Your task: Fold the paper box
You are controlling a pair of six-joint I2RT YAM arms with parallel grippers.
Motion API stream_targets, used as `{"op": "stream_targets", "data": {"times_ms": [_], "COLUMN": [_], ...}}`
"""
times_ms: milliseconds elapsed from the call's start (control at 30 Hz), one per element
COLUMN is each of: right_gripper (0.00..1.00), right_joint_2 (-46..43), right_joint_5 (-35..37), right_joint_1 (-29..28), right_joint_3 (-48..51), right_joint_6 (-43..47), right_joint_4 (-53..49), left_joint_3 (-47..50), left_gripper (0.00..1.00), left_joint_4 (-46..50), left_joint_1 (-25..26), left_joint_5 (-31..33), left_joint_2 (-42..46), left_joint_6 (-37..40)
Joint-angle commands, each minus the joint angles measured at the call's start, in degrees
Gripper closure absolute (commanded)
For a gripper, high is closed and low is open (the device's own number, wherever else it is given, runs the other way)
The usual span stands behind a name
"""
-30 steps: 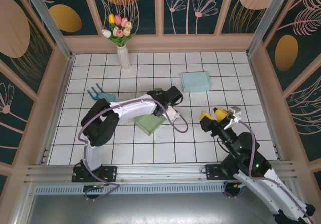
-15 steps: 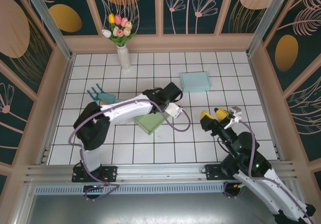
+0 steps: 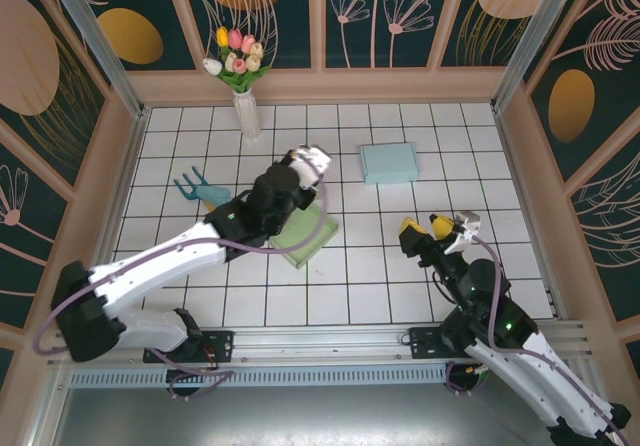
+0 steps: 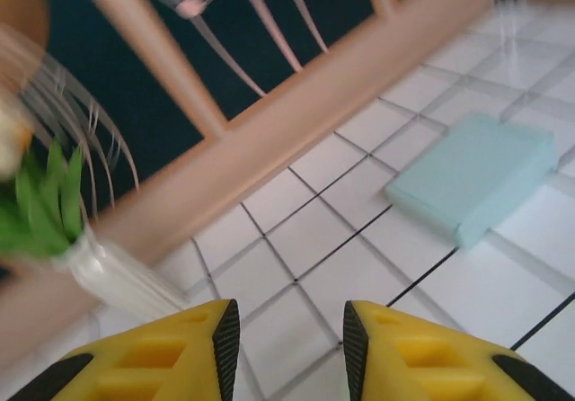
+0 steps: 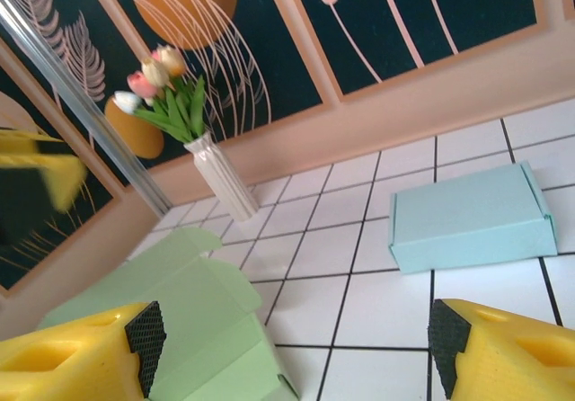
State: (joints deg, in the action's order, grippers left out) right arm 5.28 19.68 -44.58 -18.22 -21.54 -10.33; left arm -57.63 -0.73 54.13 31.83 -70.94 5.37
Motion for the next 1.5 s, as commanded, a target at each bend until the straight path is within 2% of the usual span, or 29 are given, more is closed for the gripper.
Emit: {"op": "stream_targets", "data": {"times_ms": [0, 133, 267, 400, 667, 867, 967, 1100, 1233, 1333, 1467], "right_gripper": [0.20, 0.20, 0.21, 0.20, 0.21, 0.21, 0.21, 0.22, 0.22, 0.26, 0.28], "right_joint_2": [3.9, 10.9, 19.1, 25.5, 28.5, 28.9, 30.2, 33.3, 39.1, 45.1, 50.2], "right_joint_5": [0.8, -2.0, -5.7, -8.4, -9.0, -8.6, -8.8, -9.9, -12.4, -15.3, -17.9], "right_joint_1": [0.0, 0.0, 0.0, 0.0, 0.0, 0.0, -0.1, 0.0, 0.0, 0.2, 0.3], "right_joint_3": [-1.0, -2.0, -3.2, -5.1, -4.8, -4.3, -4.9, -6.0, -6.4, -8.9, -11.3], "right_joint_6": [0.6, 1.7, 1.7, 1.0, -0.1, 0.3, 1.0, 3.3, 11.9, 19.7, 23.1], "right_joint_4": [2.1, 4.0, 7.3, 9.2, 11.8, 12.8, 12.7, 14.2, 19.9, 20.2, 19.5], "left_joint_3": [12.1, 23.7, 31.0, 34.9, 35.7, 36.1, 36.0, 35.4, 35.0, 36.6, 37.2], "left_gripper": [0.61, 0.60, 0.59, 0.59, 0.61, 0.68, 0.79, 0.99, 1.00, 1.00, 1.00], "left_joint_4": [-0.3, 2.0, 1.4, -3.1, -6.8, -7.7, -7.7, -7.6, -8.4, -12.5, -16.0], "left_joint_1": [0.1, 0.1, 0.0, 0.0, 0.1, 0.0, 0.0, 0.0, 0.1, 0.0, 0.1], "left_joint_5": [3.2, 2.4, -1.0, -5.7, -3.7, -2.2, -1.0, -0.7, -0.4, -1.7, -1.7], "left_joint_2": [10.7, 22.3, 26.0, 24.0, 17.6, 14.0, 12.7, 12.1, 13.6, 16.1, 17.6], "left_joint_6": [-31.4, -39.3, -42.0, -42.9, -42.1, -41.6, -41.0, -38.1, -32.1, -26.0, -18.2]}}
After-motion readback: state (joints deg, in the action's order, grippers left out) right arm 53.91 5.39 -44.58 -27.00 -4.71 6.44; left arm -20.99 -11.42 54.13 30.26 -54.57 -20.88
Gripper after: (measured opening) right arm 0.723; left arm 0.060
